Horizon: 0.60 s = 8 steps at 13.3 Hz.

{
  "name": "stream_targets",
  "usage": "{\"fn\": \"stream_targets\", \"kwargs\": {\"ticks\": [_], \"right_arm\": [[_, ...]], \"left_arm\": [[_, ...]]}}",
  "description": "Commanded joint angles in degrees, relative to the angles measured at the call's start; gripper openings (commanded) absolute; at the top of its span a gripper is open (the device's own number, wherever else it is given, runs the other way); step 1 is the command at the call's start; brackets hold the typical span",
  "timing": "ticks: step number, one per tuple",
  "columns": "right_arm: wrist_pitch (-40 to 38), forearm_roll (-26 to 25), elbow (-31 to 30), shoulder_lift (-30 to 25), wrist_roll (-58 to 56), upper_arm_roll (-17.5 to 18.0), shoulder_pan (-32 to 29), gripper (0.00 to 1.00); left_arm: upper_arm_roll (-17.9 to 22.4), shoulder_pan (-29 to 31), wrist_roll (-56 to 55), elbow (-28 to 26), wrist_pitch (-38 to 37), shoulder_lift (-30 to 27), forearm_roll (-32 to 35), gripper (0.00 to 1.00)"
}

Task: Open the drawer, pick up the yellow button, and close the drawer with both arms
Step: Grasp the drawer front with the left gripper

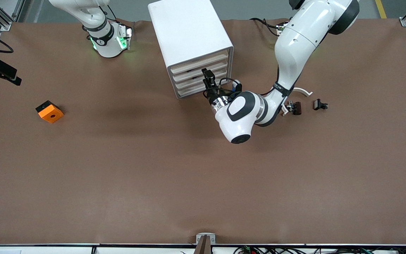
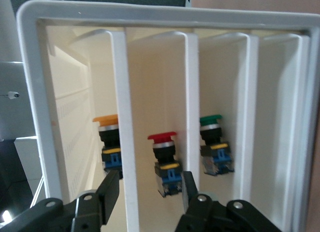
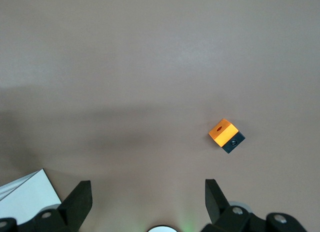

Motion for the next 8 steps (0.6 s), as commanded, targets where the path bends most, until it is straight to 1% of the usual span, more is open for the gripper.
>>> {"fn": "stream_targets", "kwargs": {"ticks": [1,5,6,7,8], "right_arm": [[-0.7,0.6,1.2,0.4,-0.5,0.5,-1.0,1.00],[-0.7,0.6,1.2,0.4,-0.5,0.5,-1.0,1.00],[-0.7,0.6,1.2,0.4,-0.5,0.5,-1.0,1.00],[-0.7,0.6,1.2,0.4,-0.5,0.5,-1.0,1.00],[-0.7,0.6,1.1,0.4,-0.5,0.5,-1.0,1.00]], "left_arm": [[0.1,-1.5,-2.2,0.6,-2.1,0.3,-1.4,0.50],[0.1,-2.6,-2.4,0.6,-3.6,0.7,-2.1,0.50],[0.1,-2.8,-2.4,0.6,-3.8,0.7,-2.1,0.48],[0.1,-3.3,-2.4,0.6,-3.8,0.7,-2.2,0.41],[0.1,-3.3,-2.4,0.6,-3.8,0.7,-2.3,0.38]]}}
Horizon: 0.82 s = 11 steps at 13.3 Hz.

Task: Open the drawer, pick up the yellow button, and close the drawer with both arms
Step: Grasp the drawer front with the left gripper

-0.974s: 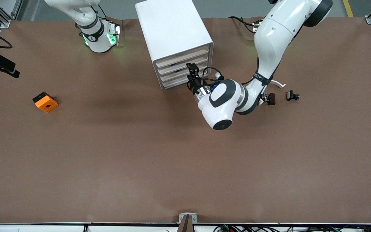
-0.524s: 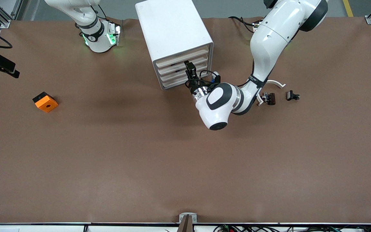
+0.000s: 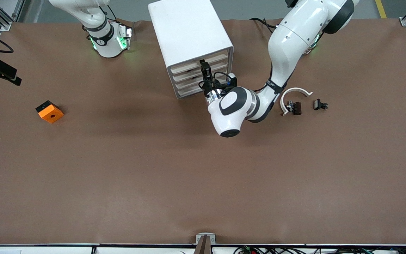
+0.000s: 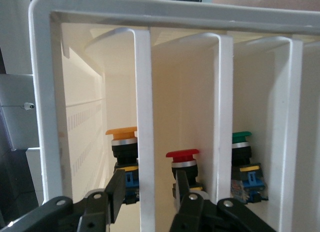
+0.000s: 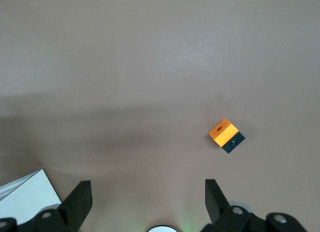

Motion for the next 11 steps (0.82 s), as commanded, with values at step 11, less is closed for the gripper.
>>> {"fn": "stream_targets", "kwargs": {"ticks": [11], "right_arm": [[-0.6,0.8,1.1,0.6,-0.5,0.5,-0.4,1.00]], "left_arm": [[0.8,0.3,0.0,0.8,-0.9,1.0,-2.2,0.07]]}}
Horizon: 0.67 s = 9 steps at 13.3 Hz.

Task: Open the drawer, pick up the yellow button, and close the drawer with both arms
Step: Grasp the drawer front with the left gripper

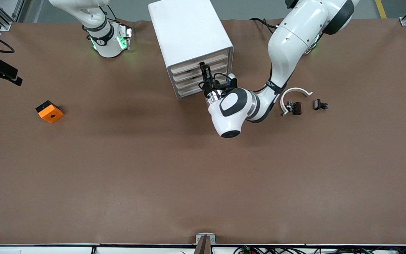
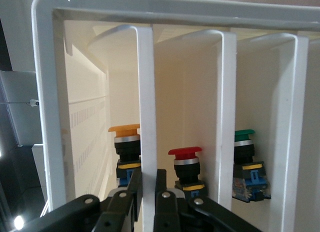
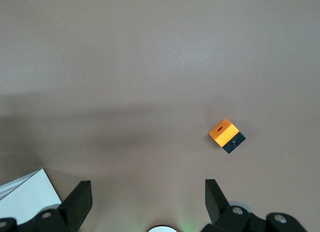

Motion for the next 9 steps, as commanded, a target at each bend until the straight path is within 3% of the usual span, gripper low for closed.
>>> {"fn": "stream_targets", "kwargs": {"ticks": [1,9], "right_arm": [[-0.5,0.9,1.1,0.6,-0.4,0.3,-0.4,1.00],[1.8,0.9,1.1,3.3,0.8,0.6,6.3,1.00]], "left_arm": [[0.4,-0.1,0.0,0.8,-0.6,0.7,-0.9,0.07],[0.4,3.8,0.1,1.2,-0.3,0.5,-1.0,0.04]]}}
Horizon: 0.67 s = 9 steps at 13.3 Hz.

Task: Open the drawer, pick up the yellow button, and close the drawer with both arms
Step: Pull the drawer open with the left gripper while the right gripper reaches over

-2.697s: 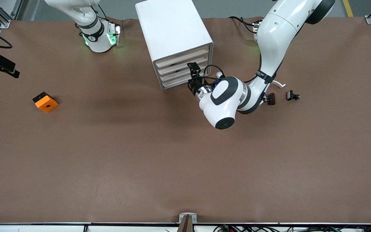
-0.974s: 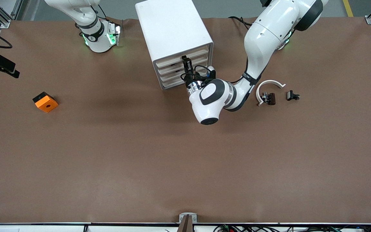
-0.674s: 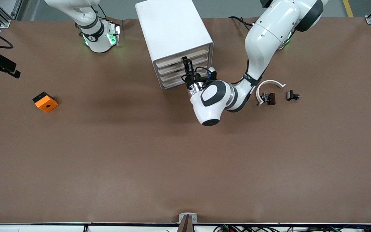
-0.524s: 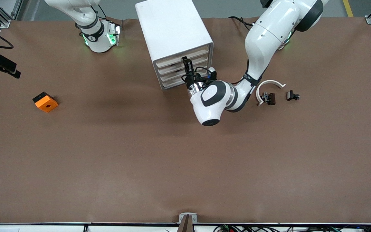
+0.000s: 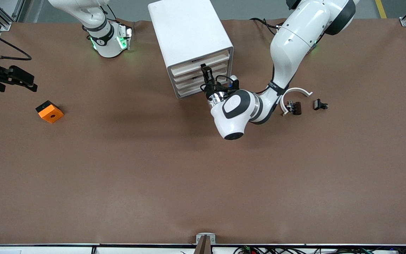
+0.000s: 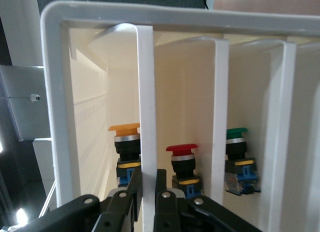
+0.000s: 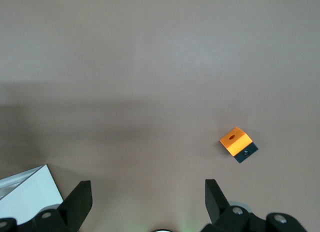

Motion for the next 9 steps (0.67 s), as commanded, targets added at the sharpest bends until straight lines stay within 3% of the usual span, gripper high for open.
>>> {"fn": "stream_targets", "kwargs": {"ticks": [1,4,7,8,9], "right_arm": [[0.1,0.7,1.1,1.1,0.6,-0.3,2.5,1.00],[-0.6,0.6,0.7,1.8,1.0,-0.2,5.7,1.00],[-1.2,0.6,0.6,2.0,11.0,-0.2,11.5,1.00],[-1.4,0.6,0.6,2.3,15.7,-0.2,14.1,1.00],[-1.4,0.6,0.7,2.6,21.4,-0.2,16.7,1.00]], "left_arm": [[0.4,2.6,0.0,1.5,-0.3,0.5,-0.9,0.04],[0.4,5.5,0.1,3.0,0.0,0.5,-0.9,0.04],[0.4,7.3,0.1,4.4,0.1,0.5,-0.9,0.05],[0.4,7.4,0.1,4.7,0.2,0.5,-0.9,0.15],[0.4,7.7,0.1,4.7,0.8,0.4,-1.1,0.35]]}}
